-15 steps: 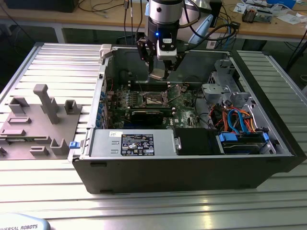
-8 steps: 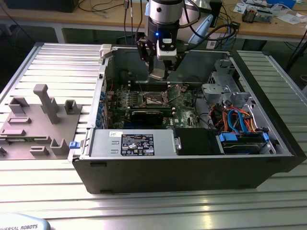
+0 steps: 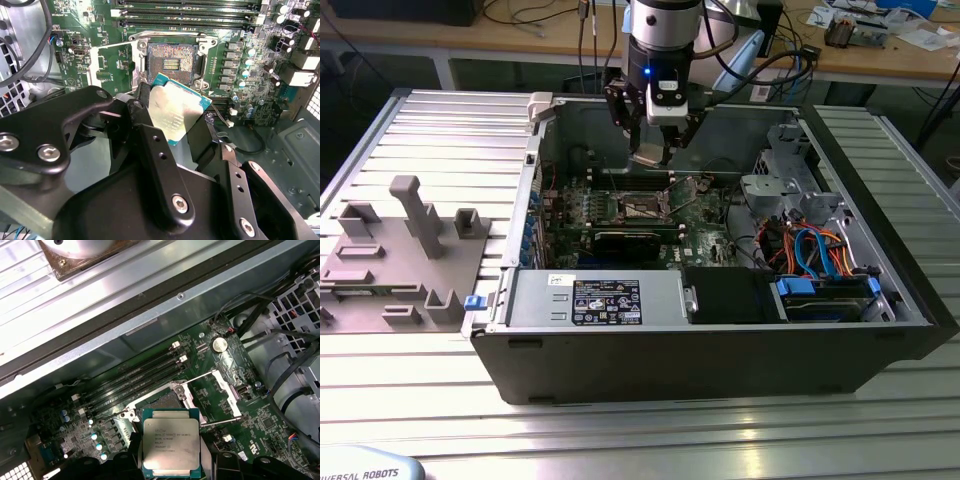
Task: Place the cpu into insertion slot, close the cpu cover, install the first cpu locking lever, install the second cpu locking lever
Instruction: 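Place the cpu into insertion slot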
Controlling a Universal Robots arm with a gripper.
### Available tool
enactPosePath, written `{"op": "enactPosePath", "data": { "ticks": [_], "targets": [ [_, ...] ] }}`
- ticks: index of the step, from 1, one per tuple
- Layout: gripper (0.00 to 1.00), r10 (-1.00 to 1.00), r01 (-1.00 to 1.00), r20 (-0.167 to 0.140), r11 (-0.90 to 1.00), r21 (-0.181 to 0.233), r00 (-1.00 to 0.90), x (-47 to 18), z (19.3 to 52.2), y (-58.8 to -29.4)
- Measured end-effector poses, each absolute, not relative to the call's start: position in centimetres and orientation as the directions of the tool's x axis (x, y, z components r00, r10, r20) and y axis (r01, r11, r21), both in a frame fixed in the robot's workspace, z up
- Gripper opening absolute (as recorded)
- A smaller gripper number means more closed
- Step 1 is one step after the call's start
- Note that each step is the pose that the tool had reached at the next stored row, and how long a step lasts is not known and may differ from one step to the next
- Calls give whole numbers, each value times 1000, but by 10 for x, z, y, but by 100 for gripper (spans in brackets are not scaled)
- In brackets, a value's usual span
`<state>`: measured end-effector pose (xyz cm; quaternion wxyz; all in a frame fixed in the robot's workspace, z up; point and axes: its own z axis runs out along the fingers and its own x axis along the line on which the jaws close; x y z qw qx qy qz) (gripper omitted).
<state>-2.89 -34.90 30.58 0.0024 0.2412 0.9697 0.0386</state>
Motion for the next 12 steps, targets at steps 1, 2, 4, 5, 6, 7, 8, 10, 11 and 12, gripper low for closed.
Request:
{"op": "enactPosePath", "data": {
  "ticks": [1,2,4,5,6,7,8,10,11,12],
  "targets": [
    [54,468,468,14,880,76,-883,-29,306,-349],
    [54,469,468,14,880,76,-883,-29,306,-349],
    [54,470,469,14,880,76,-883,-29,306,-349],
    [54,470,470,14,879,76,-882,-29,306,-349],
    [54,471,470,14,879,76,-882,-29,306,-349],
    [54,471,471,14,879,76,-882,-29,306,-349],
    [54,472,472,14,878,76,-881,-29,306,-349],
    [54,474,473,14,878,76,-881,-29,306,-349],
    [54,475,474,14,877,76,-880,-29,306,-349],
    [54,475,475,14,877,76,-880,-29,306,-349]
  ]
}}
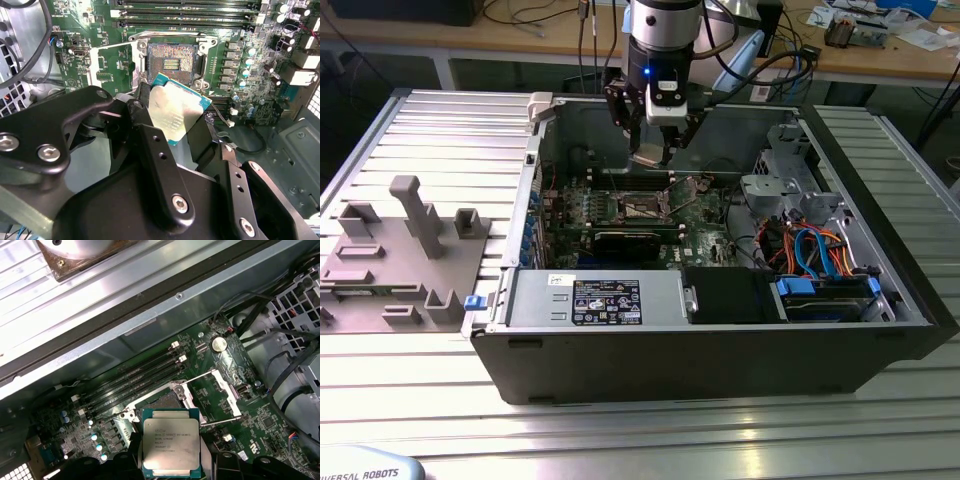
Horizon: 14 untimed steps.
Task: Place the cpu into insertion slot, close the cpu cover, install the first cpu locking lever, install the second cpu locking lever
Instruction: 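Place the cpu into insertion slot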
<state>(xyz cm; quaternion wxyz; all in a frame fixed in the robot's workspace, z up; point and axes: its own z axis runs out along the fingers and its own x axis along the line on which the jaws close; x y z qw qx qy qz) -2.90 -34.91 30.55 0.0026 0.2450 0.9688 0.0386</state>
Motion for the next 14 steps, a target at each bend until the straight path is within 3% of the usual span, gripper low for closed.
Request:
{"op": "enactPosePath", "data": {
  "ticks": [14],
  "targets": [
    [54,481,481,14,874,76,-877,-29,305,-349]
  ]
}}
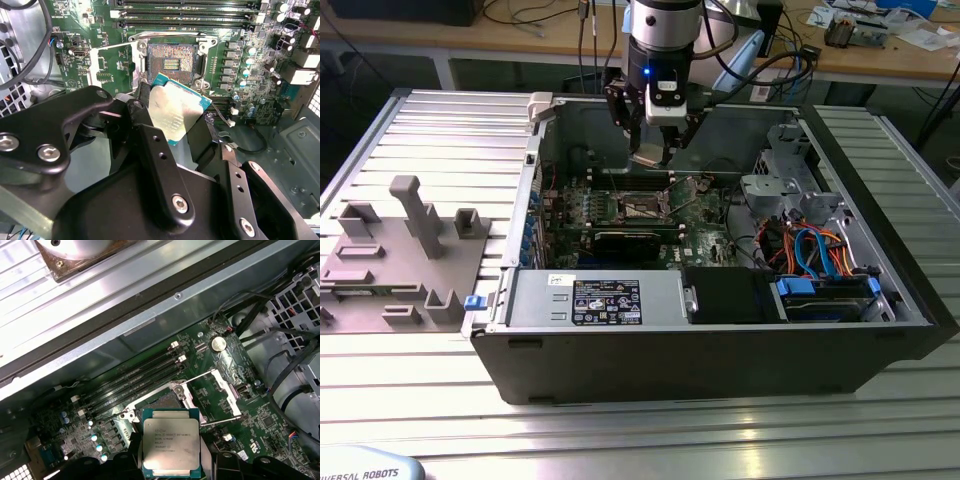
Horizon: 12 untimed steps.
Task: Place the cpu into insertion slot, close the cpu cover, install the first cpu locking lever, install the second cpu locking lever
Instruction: 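Place the cpu into insertion slot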
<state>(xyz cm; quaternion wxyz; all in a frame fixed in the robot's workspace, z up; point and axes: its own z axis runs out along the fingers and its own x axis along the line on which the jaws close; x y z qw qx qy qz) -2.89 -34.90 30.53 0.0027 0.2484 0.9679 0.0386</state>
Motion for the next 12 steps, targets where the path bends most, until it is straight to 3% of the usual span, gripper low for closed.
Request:
{"op": "enactPosePath", "data": {
  "ticks": [12],
  "targets": [
    [54,488,488,14,870,76,-873,-29,305,-349]
  ]
}}
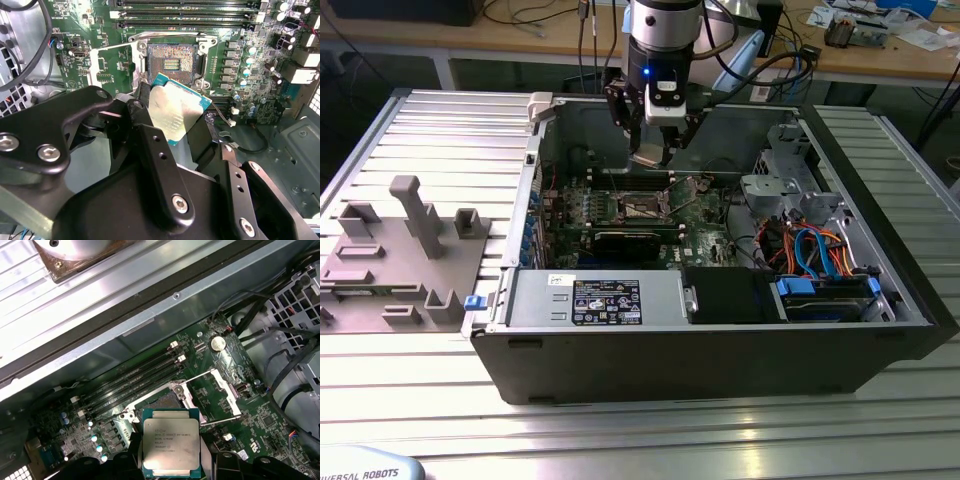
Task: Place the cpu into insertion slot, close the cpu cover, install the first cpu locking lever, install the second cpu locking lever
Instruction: 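Place the cpu into insertion slot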
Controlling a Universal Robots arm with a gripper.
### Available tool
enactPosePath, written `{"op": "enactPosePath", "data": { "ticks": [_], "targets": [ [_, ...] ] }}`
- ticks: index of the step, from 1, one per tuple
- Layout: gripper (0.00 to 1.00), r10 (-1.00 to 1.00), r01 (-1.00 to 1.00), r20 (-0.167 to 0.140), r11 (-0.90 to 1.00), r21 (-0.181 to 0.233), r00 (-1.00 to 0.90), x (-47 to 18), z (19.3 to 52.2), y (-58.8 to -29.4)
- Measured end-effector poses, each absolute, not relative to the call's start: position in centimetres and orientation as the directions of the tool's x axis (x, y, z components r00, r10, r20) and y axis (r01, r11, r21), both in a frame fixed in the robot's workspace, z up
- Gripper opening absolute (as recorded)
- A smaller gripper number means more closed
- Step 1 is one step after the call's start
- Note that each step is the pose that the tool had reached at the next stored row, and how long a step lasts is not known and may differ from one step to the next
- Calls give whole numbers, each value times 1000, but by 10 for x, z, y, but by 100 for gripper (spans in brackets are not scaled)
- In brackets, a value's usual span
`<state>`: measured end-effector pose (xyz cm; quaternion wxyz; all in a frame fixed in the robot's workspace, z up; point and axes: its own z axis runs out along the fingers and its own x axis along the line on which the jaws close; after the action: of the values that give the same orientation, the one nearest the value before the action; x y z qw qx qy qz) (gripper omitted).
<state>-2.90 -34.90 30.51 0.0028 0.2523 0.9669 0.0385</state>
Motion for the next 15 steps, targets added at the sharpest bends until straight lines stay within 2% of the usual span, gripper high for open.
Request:
{"op": "enactPosePath", "data": {
  "ticks": [15],
  "targets": [
    [54,495,495,14,866,76,-869,-29,305,-349]
  ]
}}
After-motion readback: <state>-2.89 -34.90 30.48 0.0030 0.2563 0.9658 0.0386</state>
